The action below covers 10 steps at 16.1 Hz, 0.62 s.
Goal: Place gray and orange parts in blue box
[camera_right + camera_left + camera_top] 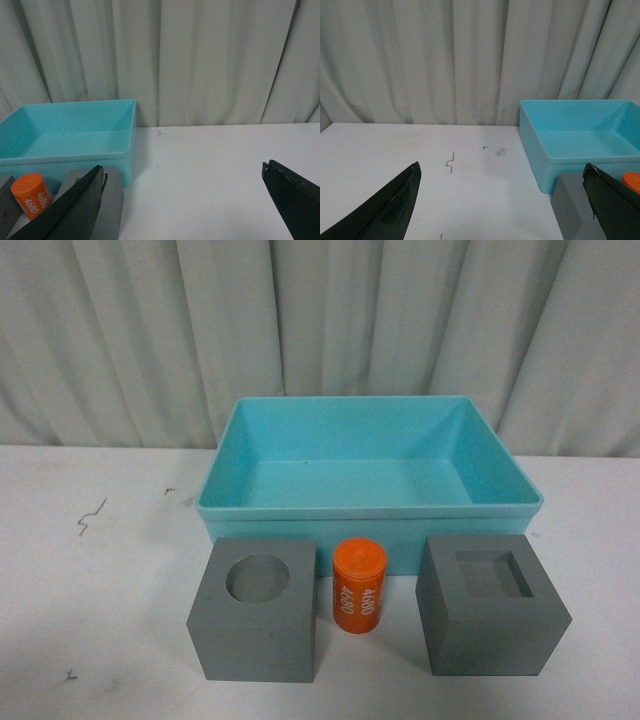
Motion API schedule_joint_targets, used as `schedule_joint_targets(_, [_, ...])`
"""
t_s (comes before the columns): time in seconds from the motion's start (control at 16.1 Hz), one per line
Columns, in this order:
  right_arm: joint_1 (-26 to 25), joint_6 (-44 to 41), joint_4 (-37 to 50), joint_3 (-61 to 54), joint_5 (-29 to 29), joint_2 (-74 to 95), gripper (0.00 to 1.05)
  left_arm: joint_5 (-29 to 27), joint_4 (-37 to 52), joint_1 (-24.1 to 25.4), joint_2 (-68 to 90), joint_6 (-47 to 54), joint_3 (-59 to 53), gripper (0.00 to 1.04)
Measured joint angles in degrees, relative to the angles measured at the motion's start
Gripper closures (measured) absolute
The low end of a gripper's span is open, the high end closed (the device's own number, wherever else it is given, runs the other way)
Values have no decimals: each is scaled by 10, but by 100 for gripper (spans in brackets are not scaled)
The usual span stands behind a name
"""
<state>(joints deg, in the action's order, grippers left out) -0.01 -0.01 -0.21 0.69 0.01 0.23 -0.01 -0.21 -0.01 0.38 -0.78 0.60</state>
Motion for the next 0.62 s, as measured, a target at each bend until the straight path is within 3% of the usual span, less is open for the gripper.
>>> schedule_joint_targets(0.62, [1, 2, -5, 1, 5, 1, 6, 0, 0, 0, 0, 0, 0, 7])
